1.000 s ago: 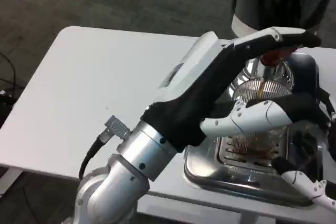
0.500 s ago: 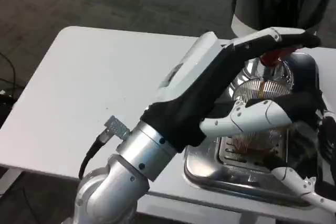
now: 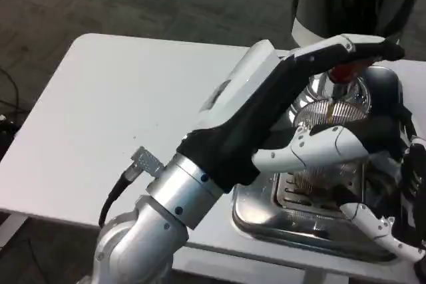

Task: Grasp the cup under the faucet to collect the drink, then remove the cup.

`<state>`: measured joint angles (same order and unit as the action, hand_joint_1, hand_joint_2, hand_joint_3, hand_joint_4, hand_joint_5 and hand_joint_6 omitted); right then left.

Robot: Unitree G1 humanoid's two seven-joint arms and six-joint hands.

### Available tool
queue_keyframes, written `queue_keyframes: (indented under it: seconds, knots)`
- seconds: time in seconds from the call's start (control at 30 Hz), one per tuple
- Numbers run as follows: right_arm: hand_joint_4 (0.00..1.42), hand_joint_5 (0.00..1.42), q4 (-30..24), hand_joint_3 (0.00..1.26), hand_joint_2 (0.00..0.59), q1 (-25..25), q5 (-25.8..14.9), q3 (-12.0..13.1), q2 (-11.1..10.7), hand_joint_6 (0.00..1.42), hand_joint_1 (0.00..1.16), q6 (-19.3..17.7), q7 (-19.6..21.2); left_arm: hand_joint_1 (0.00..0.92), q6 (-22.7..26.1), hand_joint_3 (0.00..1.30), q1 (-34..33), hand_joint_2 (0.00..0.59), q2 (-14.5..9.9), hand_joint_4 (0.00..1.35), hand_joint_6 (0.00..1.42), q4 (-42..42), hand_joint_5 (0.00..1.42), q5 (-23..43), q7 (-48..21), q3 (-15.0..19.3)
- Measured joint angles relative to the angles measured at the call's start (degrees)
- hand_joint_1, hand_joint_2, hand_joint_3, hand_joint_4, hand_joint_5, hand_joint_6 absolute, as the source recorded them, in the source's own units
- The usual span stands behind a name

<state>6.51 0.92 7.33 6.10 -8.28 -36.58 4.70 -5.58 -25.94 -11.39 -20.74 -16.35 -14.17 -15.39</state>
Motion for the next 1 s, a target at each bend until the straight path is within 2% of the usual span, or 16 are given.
queue_keyframes:
  seconds: [0.27, 0.67, 1.0]
  knots:
    - [0.13, 0.16, 2.75, 0.05, 0.152, 2.52, 0.03, -0.3, 2.57, 0.26, 0.78, -0.56, 2.63, 0.0, 0.0, 0.37, 0.02, 0.067, 0.02, 0.28, 0.16, 0.0, 0.23, 0.0, 0.0, 0.05]
    - [0.13, 0.16, 4.37, 0.05, 0.161, 3.68, 1.22, -2.09, 3.28, 0.25, 0.77, -1.14, 3.62, 0.0, -0.19, 0.37, 0.49, 0.073, -0.02, 0.28, 0.16, 0.0, 0.23, 0.04, 0.0, 0.73]
    - [0.14, 0.17, 4.39, 0.05, 0.168, 3.98, 1.48, -2.45, 3.31, 0.25, 0.76, -0.95, 3.95, 0.0, -0.31, 0.37, 0.69, 0.073, -0.02, 0.28, 0.16, -0.01, 0.23, 0.04, 0.0, 0.97]
